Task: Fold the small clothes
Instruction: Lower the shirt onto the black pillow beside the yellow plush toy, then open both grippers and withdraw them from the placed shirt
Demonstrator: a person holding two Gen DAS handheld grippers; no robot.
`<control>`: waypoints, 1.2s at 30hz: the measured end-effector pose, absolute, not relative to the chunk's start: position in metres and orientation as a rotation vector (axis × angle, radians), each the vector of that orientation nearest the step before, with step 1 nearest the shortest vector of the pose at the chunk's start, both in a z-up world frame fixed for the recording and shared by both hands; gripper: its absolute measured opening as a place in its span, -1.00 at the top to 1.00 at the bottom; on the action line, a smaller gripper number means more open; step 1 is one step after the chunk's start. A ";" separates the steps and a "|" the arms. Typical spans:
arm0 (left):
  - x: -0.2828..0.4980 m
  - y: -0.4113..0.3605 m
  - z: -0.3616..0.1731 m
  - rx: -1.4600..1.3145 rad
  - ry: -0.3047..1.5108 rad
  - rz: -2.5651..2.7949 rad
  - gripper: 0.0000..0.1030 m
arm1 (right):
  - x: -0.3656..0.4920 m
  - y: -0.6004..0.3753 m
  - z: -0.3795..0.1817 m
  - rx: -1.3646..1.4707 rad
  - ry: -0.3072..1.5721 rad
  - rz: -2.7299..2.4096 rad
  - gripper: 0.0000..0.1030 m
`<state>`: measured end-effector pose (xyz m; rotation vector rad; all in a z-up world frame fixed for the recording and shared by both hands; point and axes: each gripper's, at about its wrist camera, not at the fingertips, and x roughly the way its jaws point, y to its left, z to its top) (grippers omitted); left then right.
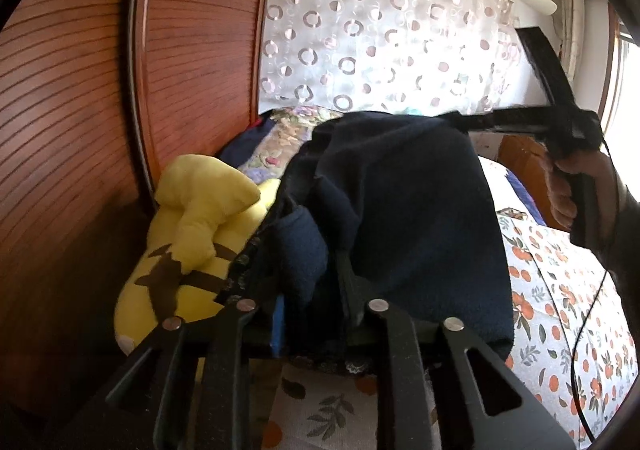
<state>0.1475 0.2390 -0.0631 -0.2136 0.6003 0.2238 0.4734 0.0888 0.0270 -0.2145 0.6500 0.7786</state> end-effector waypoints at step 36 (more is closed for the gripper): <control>0.075 0.061 0.006 -0.008 0.470 -0.042 -0.65 | 0.069 -0.157 0.052 -0.066 0.408 0.411 -0.55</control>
